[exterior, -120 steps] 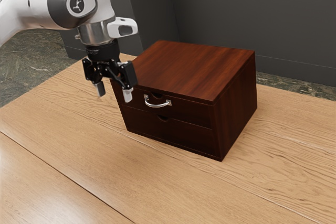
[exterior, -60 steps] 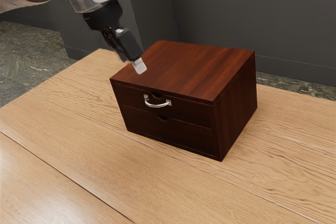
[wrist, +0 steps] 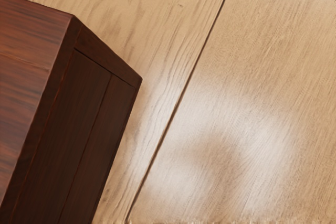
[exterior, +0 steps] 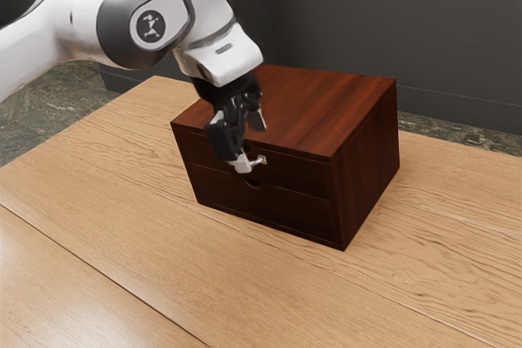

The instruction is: Pull the drawer handle with one arm to open the drawer

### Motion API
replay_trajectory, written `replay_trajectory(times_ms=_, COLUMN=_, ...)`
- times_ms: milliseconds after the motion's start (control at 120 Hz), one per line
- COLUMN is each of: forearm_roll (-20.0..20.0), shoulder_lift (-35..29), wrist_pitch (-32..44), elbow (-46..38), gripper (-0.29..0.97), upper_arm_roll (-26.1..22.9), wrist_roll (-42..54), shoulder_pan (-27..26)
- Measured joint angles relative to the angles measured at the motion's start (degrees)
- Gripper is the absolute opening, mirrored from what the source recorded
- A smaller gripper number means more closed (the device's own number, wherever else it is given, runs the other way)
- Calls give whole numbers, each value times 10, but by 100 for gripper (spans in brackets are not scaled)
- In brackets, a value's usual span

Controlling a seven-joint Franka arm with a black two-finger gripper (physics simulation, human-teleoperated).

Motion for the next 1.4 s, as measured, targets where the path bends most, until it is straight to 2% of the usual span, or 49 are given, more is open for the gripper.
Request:
replay_trajectory(times_ms=183, forearm_roll=7, shoulder_lift=-48, wrist_pitch=57, elbow=-96, gripper=68, upper_arm_roll=2, wrist_roll=97, shoulder_pan=13)
replay_trajectory(times_ms=333, forearm_roll=9, shoulder_lift=-56, wrist_pitch=106, elbow=-136, gripper=68, upper_arm_roll=2, wrist_roll=158, shoulder_pan=23)
replay_trajectory(times_ms=483, forearm_roll=7, shoulder_lift=-59, wrist_pitch=146, elbow=-162, gripper=68, upper_arm_roll=44, wrist_roll=204, shoulder_pan=-16)
replay_trajectory(times_ms=633, forearm_roll=4, shoulder_lift=-72, wrist_pitch=184, elbow=-204, gripper=68, upper_arm_roll=53, wrist_roll=239, shoulder_pan=-18)
replay_trajectory(times_ms=992, forearm_roll=5, shoulder_lift=-77, wrist_pitch=224, elbow=-220, gripper=68, upper_arm_roll=85, wrist_roll=290, shoulder_pan=-14)
replay_trajectory(times_ms=1400, forearm_roll=9, shoulder_lift=-82, wrist_pitch=263, elbow=-261, gripper=68, upper_arm_roll=94, wrist_roll=319, shoulder_pan=-19)
